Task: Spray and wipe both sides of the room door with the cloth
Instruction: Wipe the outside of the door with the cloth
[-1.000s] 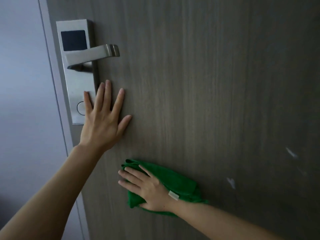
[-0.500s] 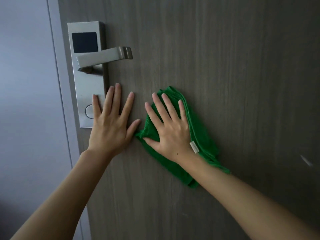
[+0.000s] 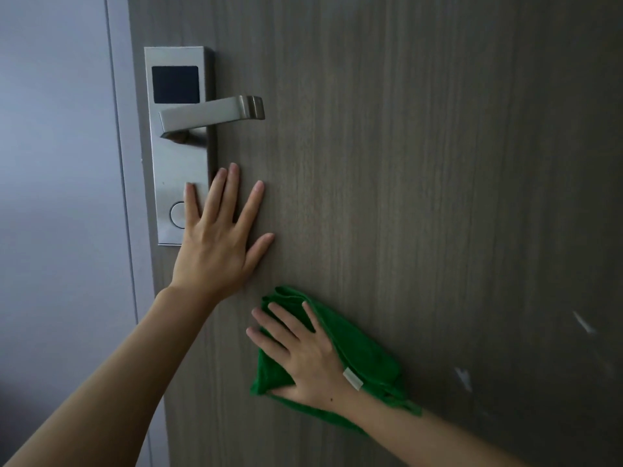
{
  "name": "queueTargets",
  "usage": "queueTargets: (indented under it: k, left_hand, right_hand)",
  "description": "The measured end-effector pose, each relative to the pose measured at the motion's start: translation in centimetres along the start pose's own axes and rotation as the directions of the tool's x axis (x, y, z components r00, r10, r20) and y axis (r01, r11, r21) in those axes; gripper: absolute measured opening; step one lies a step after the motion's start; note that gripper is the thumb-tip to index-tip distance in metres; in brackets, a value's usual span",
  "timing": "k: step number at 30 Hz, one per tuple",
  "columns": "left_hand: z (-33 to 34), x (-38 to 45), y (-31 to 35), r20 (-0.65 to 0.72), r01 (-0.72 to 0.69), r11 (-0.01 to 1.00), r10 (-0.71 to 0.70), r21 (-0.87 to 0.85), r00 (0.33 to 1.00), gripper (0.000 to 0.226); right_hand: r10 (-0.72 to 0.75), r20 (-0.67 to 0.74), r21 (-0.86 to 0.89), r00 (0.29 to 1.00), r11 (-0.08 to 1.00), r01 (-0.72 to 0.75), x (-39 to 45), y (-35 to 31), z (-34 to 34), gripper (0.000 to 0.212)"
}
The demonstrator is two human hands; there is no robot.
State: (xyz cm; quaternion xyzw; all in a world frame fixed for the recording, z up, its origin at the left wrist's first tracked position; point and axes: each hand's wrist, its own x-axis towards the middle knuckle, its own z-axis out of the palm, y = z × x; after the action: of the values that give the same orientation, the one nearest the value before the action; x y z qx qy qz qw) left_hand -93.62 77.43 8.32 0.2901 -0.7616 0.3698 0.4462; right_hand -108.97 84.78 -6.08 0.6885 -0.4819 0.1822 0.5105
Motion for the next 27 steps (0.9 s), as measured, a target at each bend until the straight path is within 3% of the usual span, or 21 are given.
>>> queueTargets:
  k: [3,5,13,16,23,27]
  left_hand:
    - [0.0,0.0,0.0,0.002,0.001,1.0,-0.001,-0.001,1.0,0.07]
    - [0.0,0.1,0.0,-0.008,0.0,1.0,0.0,-0.012,1.0,0.07]
    - [0.3,0.0,0.0,-0.063,-0.006,1.0,0.007,0.018,0.998,0.07]
    - [0.4,0.0,0.0,-0.064,-0.006,1.0,0.008,0.031,0.998,0.069]
    - [0.2,0.0,0.0,-0.033,0.0,0.999,0.002,0.038,0.999,0.07]
    - [0.3,0.0,0.0,-0.04,-0.001,0.999,0.003,0.037,0.999,0.071]
  right_hand:
    - [-0.09,0.009,0.035,0.996,0.995,0.09,0.2,1.5,-0.6,0.108]
    - [-0.07,-0.017,0.035,0.997,0.997,0.071,0.9,2.8,-1.6,0.105]
    - [0.241,-0.179,-0.034,0.954,0.967,-0.251,5.8,7.0,-5.3,0.078]
    - [0.291,-0.204,-0.047,0.935,0.951,-0.307,6.2,6.4,-4.9,0.079]
    - [0.2,-0.076,-0.078,0.977,0.975,-0.206,2.5,1.4,-1.5,0.102]
    - [0.04,0.046,-0.054,0.998,0.998,-0.038,-1.9,-1.6,1.1,0.114]
